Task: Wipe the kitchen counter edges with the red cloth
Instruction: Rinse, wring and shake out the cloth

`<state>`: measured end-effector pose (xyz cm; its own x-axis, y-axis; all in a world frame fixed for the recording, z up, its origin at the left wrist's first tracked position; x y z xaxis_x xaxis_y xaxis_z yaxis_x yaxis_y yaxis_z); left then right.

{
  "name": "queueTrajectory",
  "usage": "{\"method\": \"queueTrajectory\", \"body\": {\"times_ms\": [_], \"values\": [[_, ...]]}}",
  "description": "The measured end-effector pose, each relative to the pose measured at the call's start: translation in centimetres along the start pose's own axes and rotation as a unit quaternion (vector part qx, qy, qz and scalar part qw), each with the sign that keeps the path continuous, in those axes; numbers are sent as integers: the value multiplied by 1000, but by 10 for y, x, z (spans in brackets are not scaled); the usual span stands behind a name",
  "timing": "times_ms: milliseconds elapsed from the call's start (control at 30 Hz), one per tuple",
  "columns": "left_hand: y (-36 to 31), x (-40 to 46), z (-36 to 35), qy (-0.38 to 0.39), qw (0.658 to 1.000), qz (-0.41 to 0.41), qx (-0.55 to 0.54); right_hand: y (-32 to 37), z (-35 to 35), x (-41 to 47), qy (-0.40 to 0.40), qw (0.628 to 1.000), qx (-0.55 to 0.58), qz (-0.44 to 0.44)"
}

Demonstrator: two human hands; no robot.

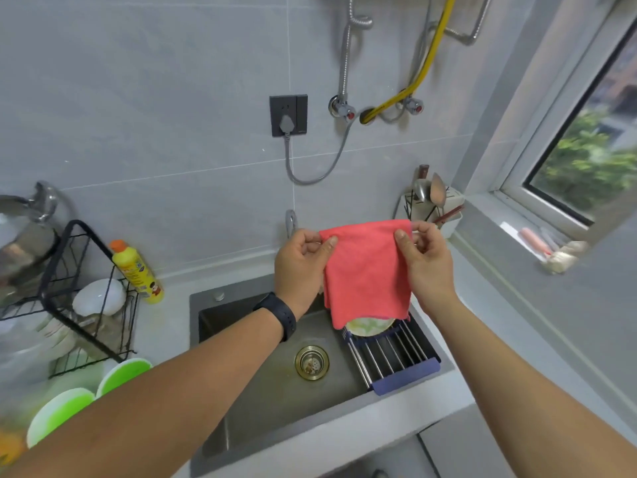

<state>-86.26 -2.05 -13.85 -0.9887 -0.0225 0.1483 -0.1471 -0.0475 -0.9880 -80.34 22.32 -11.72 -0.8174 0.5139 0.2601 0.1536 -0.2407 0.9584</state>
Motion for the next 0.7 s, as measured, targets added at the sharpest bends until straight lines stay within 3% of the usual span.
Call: {"method": "queueTrajectory", "body": {"times_ms": [367,500,700], "values": [[7,6,-188,123,992,28,25,-52,158,22,-147,987,-47,-51],[23,6,-268,134,987,70,48,-85,216,46,-198,977,-49,-67],[9,42,-384,128,984,53,113,-120,287,117,-221,965,-102,-100]]}}
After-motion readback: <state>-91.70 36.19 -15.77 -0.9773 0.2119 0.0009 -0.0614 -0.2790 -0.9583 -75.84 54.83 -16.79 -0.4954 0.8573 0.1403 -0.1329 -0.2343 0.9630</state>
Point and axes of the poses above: each hand's wrist, its own x-axis towards the middle knuckle, its own z-axis out of the back of the hand, y = z × x, the point moved 8 cm from there along x, towards the middle knuckle, and after that the axes turned 1 degree about -y, right-handed, at the moved point
